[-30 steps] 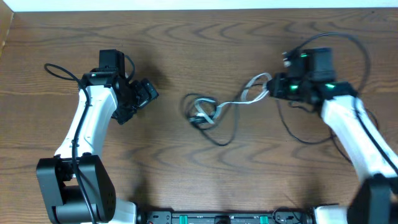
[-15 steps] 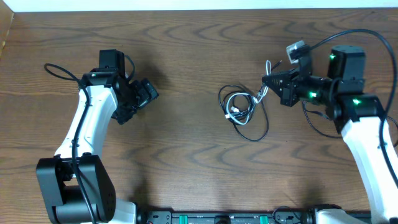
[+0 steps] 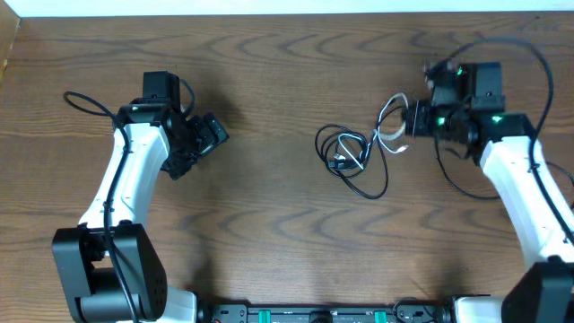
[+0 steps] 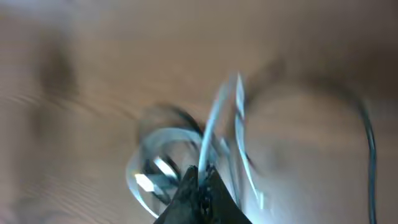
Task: Untangle cables
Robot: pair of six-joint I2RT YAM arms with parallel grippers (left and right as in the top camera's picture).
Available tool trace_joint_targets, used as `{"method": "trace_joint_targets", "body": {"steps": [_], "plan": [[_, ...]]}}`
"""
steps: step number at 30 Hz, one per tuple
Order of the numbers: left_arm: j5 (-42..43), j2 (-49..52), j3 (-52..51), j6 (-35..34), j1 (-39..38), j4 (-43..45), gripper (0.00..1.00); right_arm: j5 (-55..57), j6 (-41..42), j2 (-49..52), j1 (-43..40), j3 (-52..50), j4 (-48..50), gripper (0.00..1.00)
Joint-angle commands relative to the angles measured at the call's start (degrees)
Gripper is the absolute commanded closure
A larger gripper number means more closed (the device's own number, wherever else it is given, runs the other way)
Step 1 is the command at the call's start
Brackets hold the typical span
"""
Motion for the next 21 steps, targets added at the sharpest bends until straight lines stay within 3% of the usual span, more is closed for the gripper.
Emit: {"method": "trace_joint_targets", "body": {"steps": [1,6,11,15,21], "plan": [[-0.5,-1.0,1.6,0.1,0.2,-0.2,0.02,-6.3,-1.1,-5.7,-0.5,6.1,3.8,0.99],[-0.5,-1.0,1.6,0.1,0.2,-0.2,0.02,-5.5,-4.5,-10.7,-0.5,6.4,6.5,0.99],[-0.5,-1.0,1.6,0.1,0.2,-0.2,0.02,5.4,-4.5,-10.0,-0.5,6.2,-5.0,0.99],[-0.5,-1.0,1.6,0.1,0.2,-0.2,0.02,5.9,-4.6,-6.2,-0.5,6.2,-13.1,0.99],[-0.5,-1.0,1.6,0.1,0.2,-0.2,0.02,13.1,-4.9,-1.5,-0.5,6.2,-17.7,0.99]]}}
